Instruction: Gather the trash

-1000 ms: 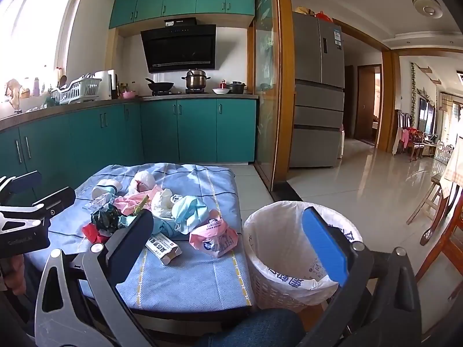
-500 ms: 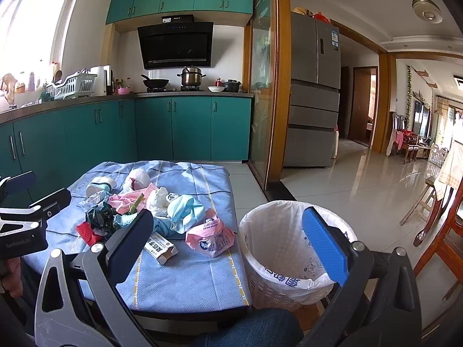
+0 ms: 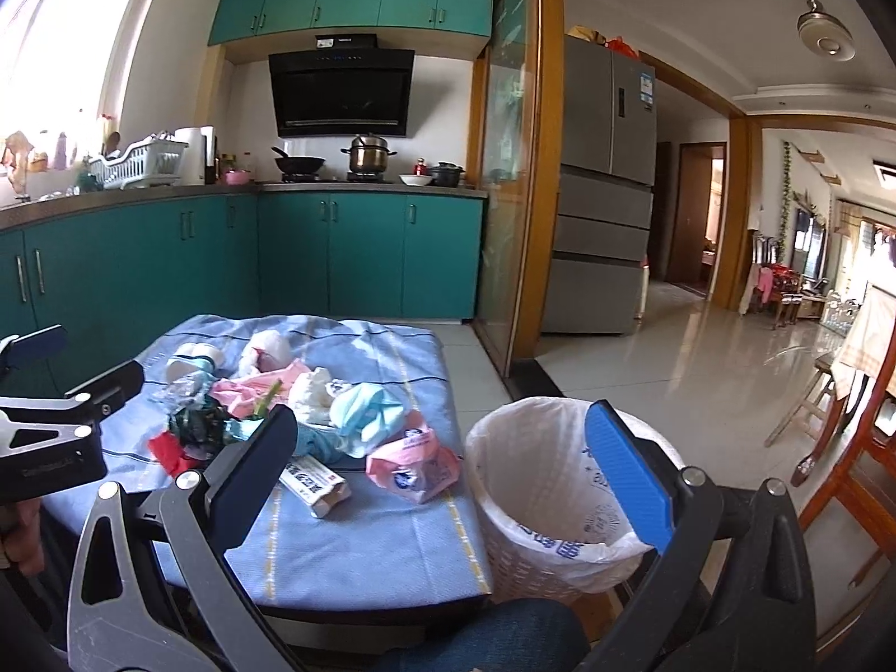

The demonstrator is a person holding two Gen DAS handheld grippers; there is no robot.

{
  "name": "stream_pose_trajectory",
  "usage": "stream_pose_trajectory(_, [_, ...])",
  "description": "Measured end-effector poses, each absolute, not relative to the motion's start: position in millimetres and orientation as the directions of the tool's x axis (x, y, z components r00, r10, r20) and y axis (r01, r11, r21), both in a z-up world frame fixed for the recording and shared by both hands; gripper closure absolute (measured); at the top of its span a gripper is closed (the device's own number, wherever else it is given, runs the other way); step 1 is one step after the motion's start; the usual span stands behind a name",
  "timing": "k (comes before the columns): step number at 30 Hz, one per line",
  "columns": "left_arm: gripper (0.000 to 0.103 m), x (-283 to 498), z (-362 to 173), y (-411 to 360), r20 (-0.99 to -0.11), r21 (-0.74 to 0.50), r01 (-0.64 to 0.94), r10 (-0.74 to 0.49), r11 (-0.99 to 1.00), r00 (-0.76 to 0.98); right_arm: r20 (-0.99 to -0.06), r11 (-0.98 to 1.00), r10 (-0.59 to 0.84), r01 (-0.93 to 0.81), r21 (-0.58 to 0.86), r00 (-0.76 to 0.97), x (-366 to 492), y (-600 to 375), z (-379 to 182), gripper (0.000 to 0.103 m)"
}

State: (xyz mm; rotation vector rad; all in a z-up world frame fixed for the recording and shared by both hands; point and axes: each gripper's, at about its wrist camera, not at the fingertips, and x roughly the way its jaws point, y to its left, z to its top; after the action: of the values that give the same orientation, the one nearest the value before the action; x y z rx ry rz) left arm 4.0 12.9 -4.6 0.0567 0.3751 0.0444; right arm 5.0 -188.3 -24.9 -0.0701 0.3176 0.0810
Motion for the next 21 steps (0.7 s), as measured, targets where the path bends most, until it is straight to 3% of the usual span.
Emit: stream_pose_trajectory(21, [0.002, 4, -6, 17, -0.368, 0.059, -0.037, 0.057, 0.998, 0.928, -0.334, 0.99, 0.11, -0.133, -0.045, 0.936, 8, -177, -24, 0.003])
